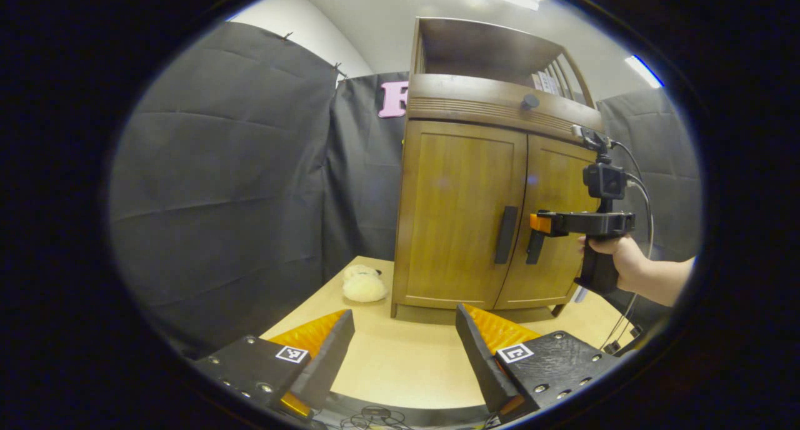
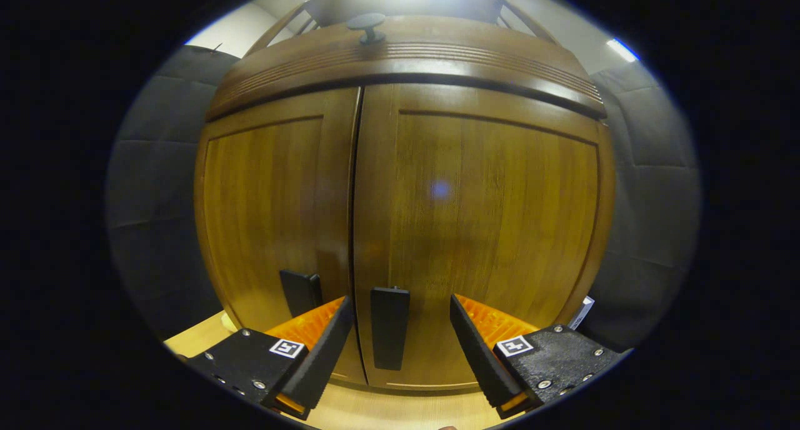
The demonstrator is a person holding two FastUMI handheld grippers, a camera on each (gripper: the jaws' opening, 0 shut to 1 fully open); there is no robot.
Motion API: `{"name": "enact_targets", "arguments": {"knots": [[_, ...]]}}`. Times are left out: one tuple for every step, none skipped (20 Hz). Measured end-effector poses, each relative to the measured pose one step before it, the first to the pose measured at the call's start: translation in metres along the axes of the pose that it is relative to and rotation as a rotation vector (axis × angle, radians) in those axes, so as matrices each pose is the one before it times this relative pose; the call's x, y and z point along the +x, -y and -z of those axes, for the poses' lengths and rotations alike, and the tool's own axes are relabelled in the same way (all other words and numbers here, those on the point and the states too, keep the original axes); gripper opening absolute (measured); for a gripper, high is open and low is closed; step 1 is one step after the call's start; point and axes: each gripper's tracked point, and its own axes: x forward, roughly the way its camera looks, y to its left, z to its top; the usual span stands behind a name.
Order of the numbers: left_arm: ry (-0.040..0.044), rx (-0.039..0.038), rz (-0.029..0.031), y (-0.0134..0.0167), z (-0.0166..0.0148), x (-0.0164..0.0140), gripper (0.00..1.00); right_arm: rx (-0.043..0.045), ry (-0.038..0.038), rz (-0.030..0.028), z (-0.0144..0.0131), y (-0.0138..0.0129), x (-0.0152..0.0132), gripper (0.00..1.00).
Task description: Open the right door of the double-door shoe cabinet with the right hand, and open the left door with the left hand.
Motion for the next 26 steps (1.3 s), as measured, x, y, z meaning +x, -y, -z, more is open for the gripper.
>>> {"name": "enact_targets", "arguments": {"knots": [[-0.00792,-0.00494,-0.00336,0.00008,0.00088,-0.00010,0.90,0.00147,-0.01088,-0.01186,0.00153,-0.00050,0.00708,0.92],[-0.00832,-0.00322,-0.00436,-0.00029,0.00222,-0.00009,0.90,-0.00268,-0.00985,-0.00723,0.00213,-0.00072,0.00412,0.90],[-0.00821,-0.00089,-0.00394,-0.00018,0.00045,-0.00050,0.90,-0.00101,-0.01538,-0.00606,0.00370,-0.00057,0.00377,0.85],[-0.00608,0.00147,-0.00236,-0.00029,0.00057,-0.00047,0.96,0.00548,-0.00934,-0.01036,0.00212,-0.00266,0.00051,0.81],[-0.00271,0.00269,-0.00177,-0.00056,-0.00079,-0.00050,0.96,0.00679,0.00022,-0.00409,-0.00011,-0.00271,-0.00008,0.67],[-0.00203,0.00333,-0.00115,-0.00001,0.00049,0.00022,0.96,0.00530,0.00874,-0.00605,-0.00160,-0.00383,0.00079,0.58],[-0.00139,0.00288,0.00163,0.00030,-0.00059,0.00012,0.96,0.00096,0.00193,-0.00805,0.00228,-0.00172,0.00093,0.48],[-0.00323,-0.00061,0.00340,0.00023,0.00121,0.00033,0.96,-0.00093,0.00490,0.00013,-0.00080,0.00055,0.00089,0.43],[-0.00276,-0.00207,0.00478,0.00060,-0.00024,0.00005,0.96,0.01138,-0.01022,-0.00264,0.00153,0.00016,-0.00033,0.37],[0.00067,-0.00022,0.00611,0.00032,0.00034,0.00008,0.96,0.02671,-0.00903,-0.00637,0.00038,0.00002,-0.00056,0.36],[0.00267,0.00306,0.00500,0.00001,-0.00067,0.00067,0.97,0.03047,-0.01470,-0.00864,0.00229,-0.00109,0.00000,0.34],[0.00226,0.00522,0.00545,0.00026,0.00056,0.00143,0.96,0.02321,-0.00647,-0.00594,0.00133,-0.00055,-0.00058,0.33],[0.00133,0.00512,0.00491,0.00004,-0.00014,0.00066,0.96,0.00325,-0.00001,-0.00399,0.00187,0.00035,0.00159,0.31],[-0.00072,0.00445,0.00541,0.00058,-0.00054,0.00020,0.96,-0.01098,-0.00023,-0.00061,-0.00088,0.00082,-0.00215,0.31],[-0.00198,0.00136,0.00535,0.00029,-0.00030,-0.00018,0.96,-0.00850,-0.00126,-0.00101,-0.00088,0.00073,-0.00429,0.29],[0.00130,-0.00365,0.00814,0.00102,-0.00077,0.00011,0.96,-0.00351,-0.00204,-0.00601,-0.00063,-0.00015,-0.00486,0.29],[0.00609,-0.00920,0.01037,0.00112,-0.00225,-0.00057,0.97,0.00105,-0.00424,-0.01027,0.00088,-0.00053,-0.00549,0.29],[0.00615,-0.00817,0.00708,0.00251,-0.00173,-0.00076,0.97,0.00165,-0.00409,-0.01254,0.00006,0.00014,-0.00641,0.29],[0.00605,-0.00489,0.00440,0.00165,-0.00266,-0.00060,0.97,-0.00003,-0.00434,-0.01203,0.00110,0.00044,-0.00546,0.29],[0.00751,0.00193,0.00242,0.00298,-0.00227,0.00082,0.97,-0.00331,-0.00211,-0.00969,0.00100,0.00019,-0.00701,0.29],[0.00554,0.00780,-0.00043,0.00205,-0.00274,0.00123,0.96,-0.00559,0.00001,-0.00775,0.00179,0.00055,-0.00748,0.29],[0.00493,0.01076,0.00003,0.00044,-0.00116,0.00389,0.96,-0.00482,-0.00051,-0.00685,0.00357,-0.00001,-0.00290,0.29],[0.00265,0.00962,0.00235,0.00108,-0.00251,0.00251,0.96,0.00147,-0.00192,-0.00643,0.00193,0.00052,-0.00357,0.29],[0.00086,0.00580,0.00334,0.00239,-0.00148,-0.00032,0.96,0.00371,-0.00283,-0.00688,0.00113,-0.00023,-0.00494,0.29],[0.00005,0.00054,0.00540,0.00189,-0.00215,0.00266,0.96,0.00424,-0.00318,-0.00610,-0.00029,-0.00014,-0.00242,0.29],[0.00128,-0.00392,0.00668,0.00330,-0.00074,-0.00158,0.96,0.00139,-0.00285,-0.00444,-0.00104,0.00053,-0.00282,0.29]]}}
